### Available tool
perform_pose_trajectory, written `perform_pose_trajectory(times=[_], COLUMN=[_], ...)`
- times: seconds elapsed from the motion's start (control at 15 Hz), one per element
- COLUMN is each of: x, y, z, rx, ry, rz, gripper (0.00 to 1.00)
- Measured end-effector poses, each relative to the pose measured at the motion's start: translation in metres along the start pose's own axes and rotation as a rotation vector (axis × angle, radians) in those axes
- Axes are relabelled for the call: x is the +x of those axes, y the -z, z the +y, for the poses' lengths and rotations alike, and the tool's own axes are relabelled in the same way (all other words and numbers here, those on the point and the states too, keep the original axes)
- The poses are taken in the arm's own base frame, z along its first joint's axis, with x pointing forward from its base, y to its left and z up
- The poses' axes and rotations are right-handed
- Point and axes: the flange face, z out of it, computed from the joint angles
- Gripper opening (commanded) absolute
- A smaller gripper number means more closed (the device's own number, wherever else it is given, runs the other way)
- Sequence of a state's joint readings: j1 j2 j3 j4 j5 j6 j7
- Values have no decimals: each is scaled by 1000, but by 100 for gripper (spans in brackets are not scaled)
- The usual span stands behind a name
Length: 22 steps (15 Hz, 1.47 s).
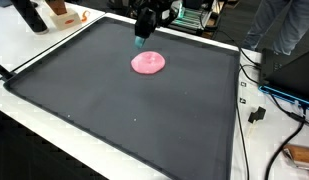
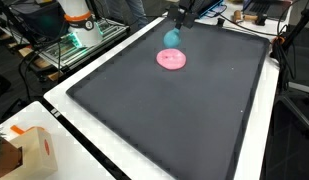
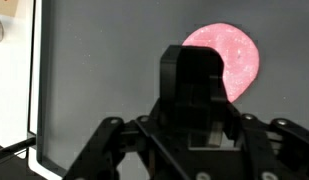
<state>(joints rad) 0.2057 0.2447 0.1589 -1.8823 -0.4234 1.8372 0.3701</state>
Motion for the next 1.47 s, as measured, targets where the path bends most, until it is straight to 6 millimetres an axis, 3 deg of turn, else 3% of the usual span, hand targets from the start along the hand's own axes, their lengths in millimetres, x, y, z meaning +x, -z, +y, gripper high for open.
perform_pose_trajectory(times=[0.67, 1.2, 1.27, 1.47], x=[-39, -65, -69, -69], y=[51, 73, 75, 76], z=[43, 68, 70, 70], rx=[191, 325, 339, 340], ry=[45, 56, 57, 58], rz=[78, 154, 162, 166], gripper=[29, 29, 54, 54])
